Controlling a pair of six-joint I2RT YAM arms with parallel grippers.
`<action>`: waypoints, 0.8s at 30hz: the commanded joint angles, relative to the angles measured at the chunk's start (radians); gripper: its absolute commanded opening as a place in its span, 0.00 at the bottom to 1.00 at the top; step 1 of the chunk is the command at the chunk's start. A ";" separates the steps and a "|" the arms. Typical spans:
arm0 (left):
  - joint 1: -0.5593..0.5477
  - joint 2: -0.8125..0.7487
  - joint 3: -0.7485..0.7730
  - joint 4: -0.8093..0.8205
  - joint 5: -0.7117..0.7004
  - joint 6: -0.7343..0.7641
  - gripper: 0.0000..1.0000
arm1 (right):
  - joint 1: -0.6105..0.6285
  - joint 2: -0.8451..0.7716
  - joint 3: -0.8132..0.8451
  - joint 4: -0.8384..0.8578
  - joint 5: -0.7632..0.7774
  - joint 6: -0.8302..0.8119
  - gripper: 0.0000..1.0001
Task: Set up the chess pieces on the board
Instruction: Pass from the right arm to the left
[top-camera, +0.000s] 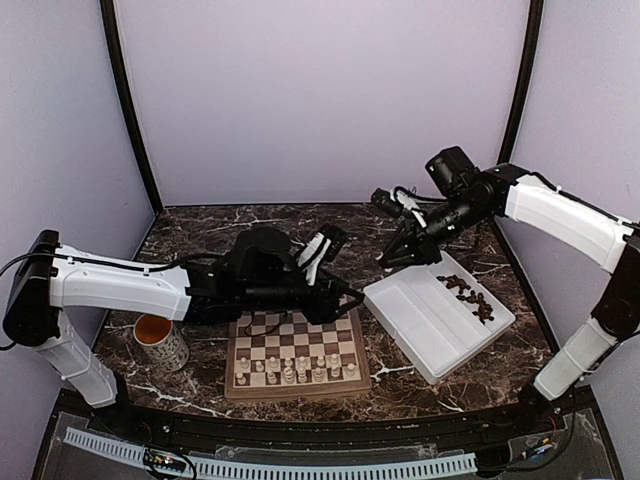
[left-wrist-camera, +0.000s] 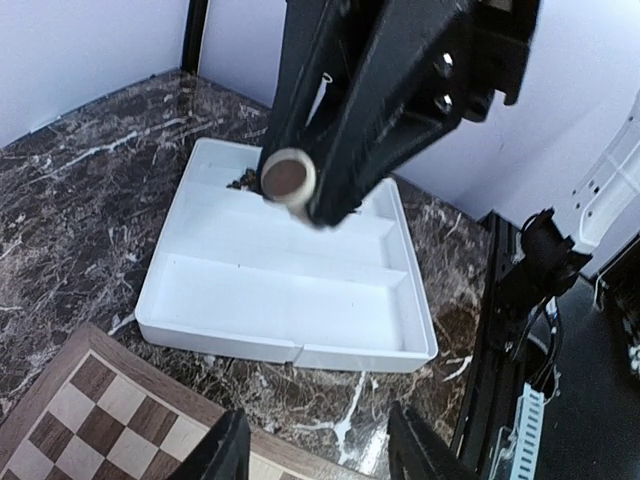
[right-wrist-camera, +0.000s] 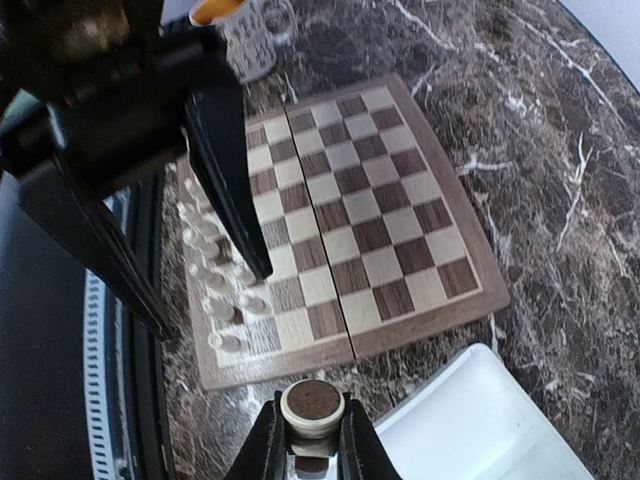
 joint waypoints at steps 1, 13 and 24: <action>-0.002 -0.097 -0.185 0.557 -0.082 -0.054 0.50 | -0.119 0.015 0.095 0.071 -0.367 0.214 0.12; -0.002 0.129 -0.125 1.083 -0.066 -0.183 0.50 | -0.185 -0.081 -0.033 0.690 -0.600 0.821 0.14; 0.000 0.245 0.048 1.087 -0.017 -0.231 0.42 | -0.185 -0.126 -0.121 0.836 -0.616 0.925 0.15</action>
